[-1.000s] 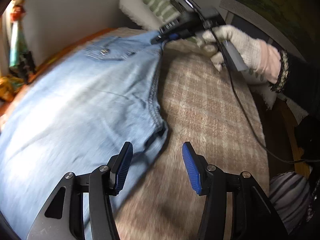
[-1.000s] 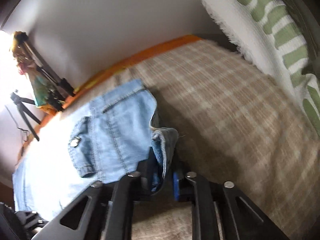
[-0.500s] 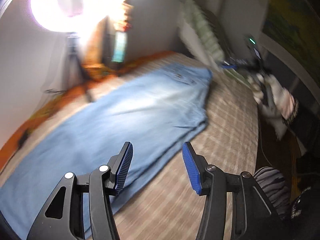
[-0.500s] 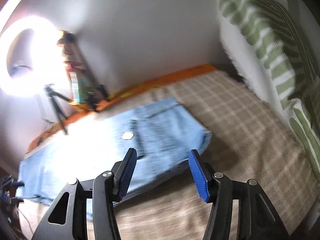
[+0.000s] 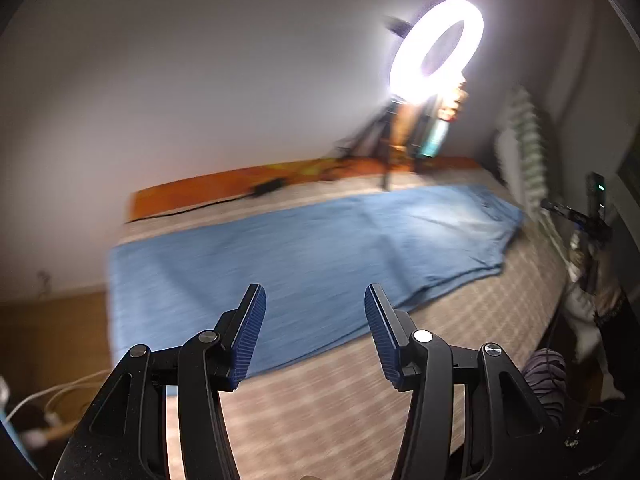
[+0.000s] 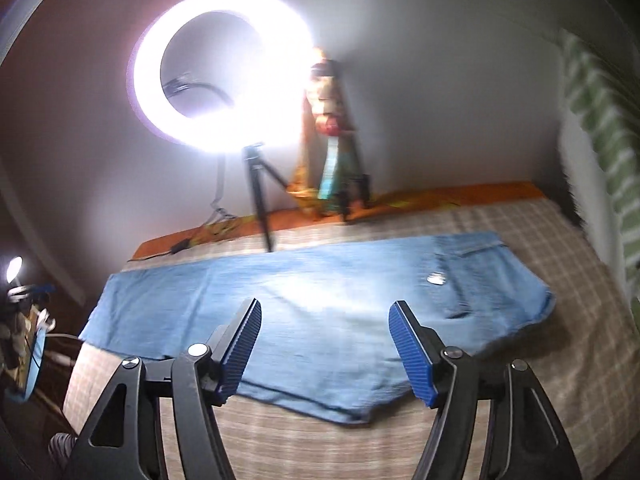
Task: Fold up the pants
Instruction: 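Move both tools to the leg-hem end of the folded jeans, then grasp the leg hem with the left tool and lift it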
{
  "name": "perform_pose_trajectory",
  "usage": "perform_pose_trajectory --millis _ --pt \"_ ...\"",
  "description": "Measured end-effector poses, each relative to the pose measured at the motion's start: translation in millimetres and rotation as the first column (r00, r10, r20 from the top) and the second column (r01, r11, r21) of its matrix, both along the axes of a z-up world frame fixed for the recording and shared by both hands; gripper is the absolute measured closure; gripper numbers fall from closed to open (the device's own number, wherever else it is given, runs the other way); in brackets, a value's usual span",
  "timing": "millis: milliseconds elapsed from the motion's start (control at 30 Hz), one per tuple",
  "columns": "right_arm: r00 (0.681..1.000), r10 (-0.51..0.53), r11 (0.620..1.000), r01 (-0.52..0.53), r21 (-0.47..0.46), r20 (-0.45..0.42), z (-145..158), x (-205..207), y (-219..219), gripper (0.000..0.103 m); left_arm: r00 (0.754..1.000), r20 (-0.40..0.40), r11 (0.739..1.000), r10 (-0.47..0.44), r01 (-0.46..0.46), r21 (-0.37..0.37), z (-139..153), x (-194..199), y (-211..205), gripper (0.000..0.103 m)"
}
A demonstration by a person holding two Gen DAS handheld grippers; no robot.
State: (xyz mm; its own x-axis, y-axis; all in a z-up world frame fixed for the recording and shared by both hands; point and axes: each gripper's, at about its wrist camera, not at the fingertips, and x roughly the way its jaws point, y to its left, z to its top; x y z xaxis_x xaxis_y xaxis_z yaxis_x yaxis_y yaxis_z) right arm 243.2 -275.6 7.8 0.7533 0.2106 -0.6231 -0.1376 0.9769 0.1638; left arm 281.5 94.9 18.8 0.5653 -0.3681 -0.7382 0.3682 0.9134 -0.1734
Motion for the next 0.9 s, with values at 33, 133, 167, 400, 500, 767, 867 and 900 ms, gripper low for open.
perform_pose_trajectory --millis 33,133,167,400,500,767,867,900 --pt "1.000 0.017 1.000 -0.017 0.001 0.003 2 0 11 0.032 1.000 0.004 1.000 0.018 -0.018 0.018 5 -3 12 0.052" --pt "0.998 0.067 0.998 -0.067 0.001 0.012 6 0 42 0.031 0.998 0.018 0.995 0.059 -0.060 0.083 14 -15 38 0.052" --pt "0.996 0.084 0.996 -0.084 -0.006 0.015 7 1 53 0.031 0.997 0.015 0.991 0.071 -0.072 0.113 15 -18 48 0.052" --pt "0.982 0.185 0.982 -0.186 -0.040 -0.018 -10 7 123 0.030 0.980 -0.086 0.984 0.177 -0.178 -0.006 -49 -33 115 0.052" --pt "0.976 0.213 0.975 -0.215 -0.055 -0.039 -19 7 148 0.030 0.956 -0.158 0.952 0.249 -0.271 -0.144 -93 -35 143 0.052" --pt "0.964 0.248 0.967 -0.253 -0.040 -0.098 -47 11 196 0.030 0.854 -0.311 0.773 0.416 -0.513 -0.374 -193 -25 189 0.052" --pt "0.961 0.253 0.965 -0.260 -0.045 -0.115 -54 15 208 0.030 0.819 -0.345 0.711 0.459 -0.571 -0.410 -214 -22 200 0.052" --pt "0.958 0.258 0.963 -0.265 -0.043 -0.121 -56 17 213 0.030 0.812 -0.350 0.700 0.466 -0.581 -0.415 -216 -19 204 0.052"
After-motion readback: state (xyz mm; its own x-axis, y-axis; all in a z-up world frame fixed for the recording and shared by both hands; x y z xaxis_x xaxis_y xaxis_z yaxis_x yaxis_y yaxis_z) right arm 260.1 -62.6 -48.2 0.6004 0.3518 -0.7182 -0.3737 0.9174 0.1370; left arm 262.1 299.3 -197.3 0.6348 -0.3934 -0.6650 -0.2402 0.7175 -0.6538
